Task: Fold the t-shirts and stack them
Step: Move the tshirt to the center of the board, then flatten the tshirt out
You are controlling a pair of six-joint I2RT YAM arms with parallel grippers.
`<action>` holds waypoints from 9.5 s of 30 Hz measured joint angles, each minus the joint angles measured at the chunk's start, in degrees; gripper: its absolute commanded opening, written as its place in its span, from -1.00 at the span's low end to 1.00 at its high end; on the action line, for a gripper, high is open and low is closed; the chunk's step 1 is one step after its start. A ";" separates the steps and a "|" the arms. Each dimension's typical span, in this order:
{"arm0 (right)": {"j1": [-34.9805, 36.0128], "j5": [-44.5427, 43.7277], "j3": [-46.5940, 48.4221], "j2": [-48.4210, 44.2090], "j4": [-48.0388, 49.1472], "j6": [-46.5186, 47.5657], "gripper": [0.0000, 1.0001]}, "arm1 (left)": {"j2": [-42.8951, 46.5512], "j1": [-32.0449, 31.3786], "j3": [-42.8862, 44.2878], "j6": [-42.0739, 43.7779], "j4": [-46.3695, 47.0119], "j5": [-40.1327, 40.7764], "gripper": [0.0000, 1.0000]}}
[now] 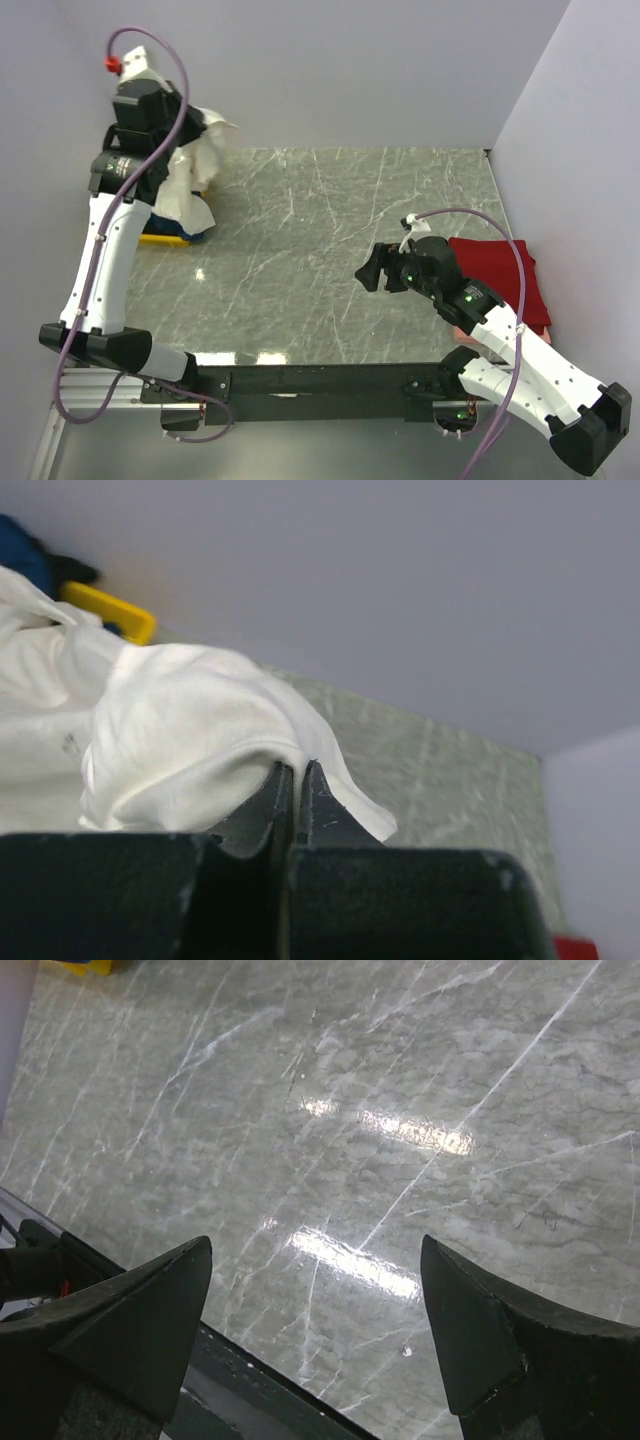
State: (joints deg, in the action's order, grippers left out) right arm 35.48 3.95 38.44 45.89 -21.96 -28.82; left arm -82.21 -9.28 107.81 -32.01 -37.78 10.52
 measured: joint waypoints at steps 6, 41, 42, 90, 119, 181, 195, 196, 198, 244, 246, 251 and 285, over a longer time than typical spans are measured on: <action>0.00 -1.03 1.18 -0.72 -0.44 0.00 0.82 | 0.52 -15.39 -0.26 -0.07 0.09 1.01 -0.99; -0.02 -11.13 -0.61 0.81 -4.52 -6.93 0.81 | -43.19 -40.61 7.37 -6.23 12.74 -16.74 0.17; -0.15 -11.23 -0.61 1.29 -4.37 -6.91 0.81 | -41.44 -39.95 4.37 -6.34 13.25 -16.61 0.17; -23.54 7.10 -0.26 10.21 3.61 -6.01 0.74 | -17.92 -3.41 -46.84 -30.71 12.57 11.74 -0.11; -33.24 6.23 7.32 26.88 8.96 -13.77 0.62 | 12.41 -3.26 -65.29 -28.24 12.02 8.79 -0.99; -46.75 8.41 52.28 9.27 -12.50 -18.97 -1.00 | 25.38 3.21 -15.67 -12.55 -5.31 6.73 -0.99; -47.01 8.39 55.34 2.32 -5.27 -18.05 -1.00 | 23.12 3.28 -10.34 -12.07 -0.68 6.91 -0.99; -47.01 8.74 54.27 3.50 -3.41 -18.21 -1.00 | 21.46 3.28 -10.71 -12.09 1.01 6.91 -0.99; -46.99 9.31 51.80 6.47 0.83 -18.56 -1.00 | 17.40 3.50 -11.08 -12.13 4.09 6.56 -0.99; -46.01 14.08 -11.85 8.74 26.51 -23.58 -1.00 | 9.33 20.59 -72.11 -28.59 38.32 -22.91 -0.99; -46.03 14.05 -14.93 6.60 25.22 -22.62 -1.00 | 12.92 20.28 -74.95 -28.79 36.11 -20.76 -0.99; -46.03 14.21 -20.33 2.21 19.65 -20.26 -1.00 | 21.20 20.09 -79.45 -28.94 31.76 -15.98 -0.99; -46.25 13.35 -14.99 -21.31 -11.06 -12.20 0.12 | 43.15 20.06 -86.64 -32.30 11.32 -7.39 -0.53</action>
State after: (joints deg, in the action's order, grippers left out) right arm -10.76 17.30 23.44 24.58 -33.01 -41.01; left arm -39.07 10.79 21.17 -64.31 -26.46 3.14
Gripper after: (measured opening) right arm 0.556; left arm 0.231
